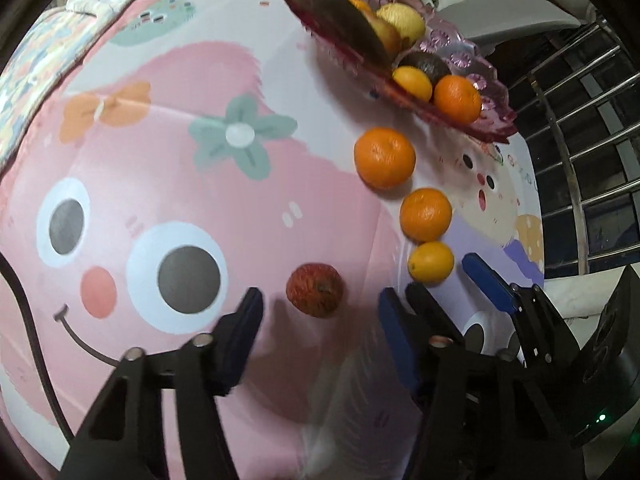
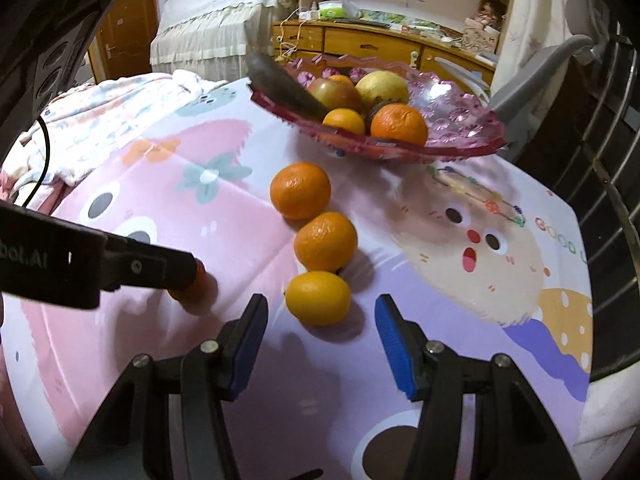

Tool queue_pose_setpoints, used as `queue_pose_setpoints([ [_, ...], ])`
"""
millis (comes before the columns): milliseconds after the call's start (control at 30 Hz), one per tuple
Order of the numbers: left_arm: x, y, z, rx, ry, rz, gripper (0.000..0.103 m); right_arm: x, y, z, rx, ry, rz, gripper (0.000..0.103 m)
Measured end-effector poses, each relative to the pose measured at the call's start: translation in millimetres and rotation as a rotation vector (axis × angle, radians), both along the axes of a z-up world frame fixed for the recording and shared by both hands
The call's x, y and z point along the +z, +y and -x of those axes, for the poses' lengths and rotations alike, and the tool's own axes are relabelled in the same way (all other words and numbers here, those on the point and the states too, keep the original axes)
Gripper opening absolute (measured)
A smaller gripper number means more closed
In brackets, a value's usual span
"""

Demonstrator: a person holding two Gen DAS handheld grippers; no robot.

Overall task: Organize fruits
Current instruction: 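Withdraw both open tools back toward the remaining fruit, then grasp the red lychee with the left tool while the right tool grasps a yellow citrus, then carry the lychee and citrus into the pink bowl and open both tools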

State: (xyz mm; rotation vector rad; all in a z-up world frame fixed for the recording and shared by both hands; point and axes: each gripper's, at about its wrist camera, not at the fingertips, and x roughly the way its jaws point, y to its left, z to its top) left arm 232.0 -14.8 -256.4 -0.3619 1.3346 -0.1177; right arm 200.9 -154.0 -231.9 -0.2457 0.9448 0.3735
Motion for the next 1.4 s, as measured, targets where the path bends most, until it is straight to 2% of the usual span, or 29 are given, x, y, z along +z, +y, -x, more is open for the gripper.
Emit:
queue_pose_setpoints([
  [233,-9.4,-7.9,-1.3,-0.010,0.019,-0.022,0.035,-11.1,2.9,-2.0,0.027,-0.021,0.018,0.055],
  [267,-9.4,-7.3,-1.9,-0.009,0.019,-0.022,0.032,-12.7,3.5,-2.7,0.028,-0.018,0.021,0.053],
  [333,-10.2,-5.9,-3.2,-0.004,0.021,-0.023,0.027,-15.4,5.2,-3.9,0.035,-0.014,0.024,0.040],
  [567,-10.0,-5.8,-5.3,-0.016,0.018,-0.029,0.024,-13.3,4.6,-3.1,0.044,0.004,0.004,0.038],
  [700,1.0,-2.7,-3.7,-0.024,0.003,-0.027,0.023,-1.6,2.1,-3.2,0.042,-0.003,-0.014,0.038],
  [900,37.4,0.6,-8.8,-0.035,-0.073,-0.010,0.023,29.7,-4.7,-11.3,0.001,-0.041,-0.030,0.037],
  [1067,76.6,-1.2,-28.7,-0.041,-0.189,0.019,0.023,59.8,-10.7,-29.9,-0.039,-0.100,-0.054,0.038],
  [1233,108.6,-12.7,-53.9,-0.063,-0.312,0.034,0.023,76.9,-19.0,-57.7,-0.095,-0.137,-0.078,0.037],
  [1400,125.8,-21.5,-81.7,-0.075,-0.381,0.031,0.023,87.2,-29.3,-86.1,-0.137,-0.157,-0.136,0.038],
])
